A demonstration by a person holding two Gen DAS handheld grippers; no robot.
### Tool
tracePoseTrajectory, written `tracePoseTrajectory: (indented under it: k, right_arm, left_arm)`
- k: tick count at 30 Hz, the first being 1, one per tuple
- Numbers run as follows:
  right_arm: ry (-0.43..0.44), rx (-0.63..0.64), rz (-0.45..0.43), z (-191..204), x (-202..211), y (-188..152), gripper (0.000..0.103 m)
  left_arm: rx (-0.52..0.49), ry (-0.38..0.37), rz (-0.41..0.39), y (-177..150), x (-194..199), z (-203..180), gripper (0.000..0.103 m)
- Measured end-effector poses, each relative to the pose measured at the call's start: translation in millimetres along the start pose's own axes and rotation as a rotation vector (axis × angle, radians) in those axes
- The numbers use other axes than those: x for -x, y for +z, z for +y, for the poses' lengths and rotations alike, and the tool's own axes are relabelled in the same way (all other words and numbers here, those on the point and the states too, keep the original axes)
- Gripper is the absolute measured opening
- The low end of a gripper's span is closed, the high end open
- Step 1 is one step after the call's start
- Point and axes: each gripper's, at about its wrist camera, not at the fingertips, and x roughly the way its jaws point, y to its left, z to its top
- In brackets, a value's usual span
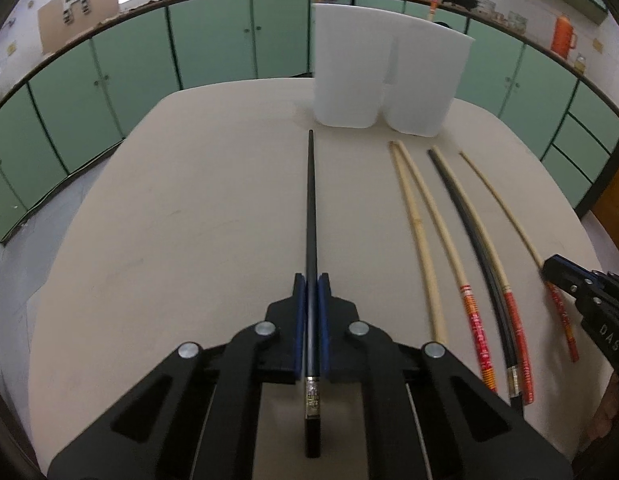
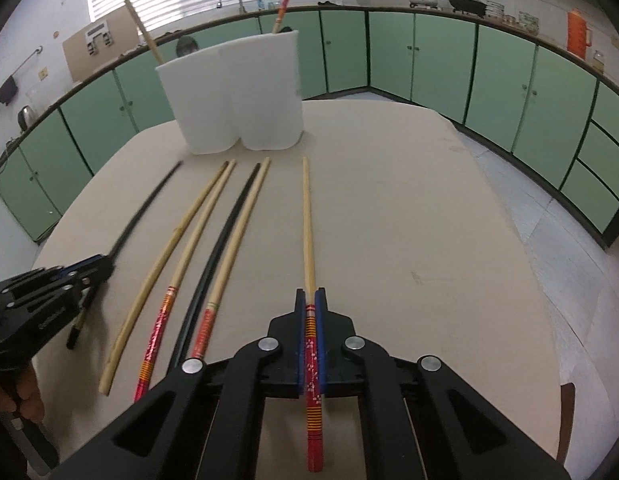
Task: Organize utensils
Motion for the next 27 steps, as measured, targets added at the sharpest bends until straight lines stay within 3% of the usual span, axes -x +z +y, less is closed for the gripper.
tracePoseTrajectory:
  k: [14,17,21,27]
  right_arm:
    - [-0.020,-0.019,-0.015,-4,-33,36,0.005]
    - [-0.015,-0.020,-0.023,-6,-31,35,0.010]
    - [0.014,-0.028,-0.040,-13,-14,18,0.016]
    - [0.040,-0.028,-0.022,-18,6,-5,0.016]
  left_arm:
    - [0.007,-0.002,0.001,39,-30,7,0.006]
    - [0.006,0.001,-0.001,38,-30,5,0.009]
    - [0.003,-0.015,-0.012,23,-17,9,0.035]
    - [0.016,-0.025,-0.021,1,0,14,0.035]
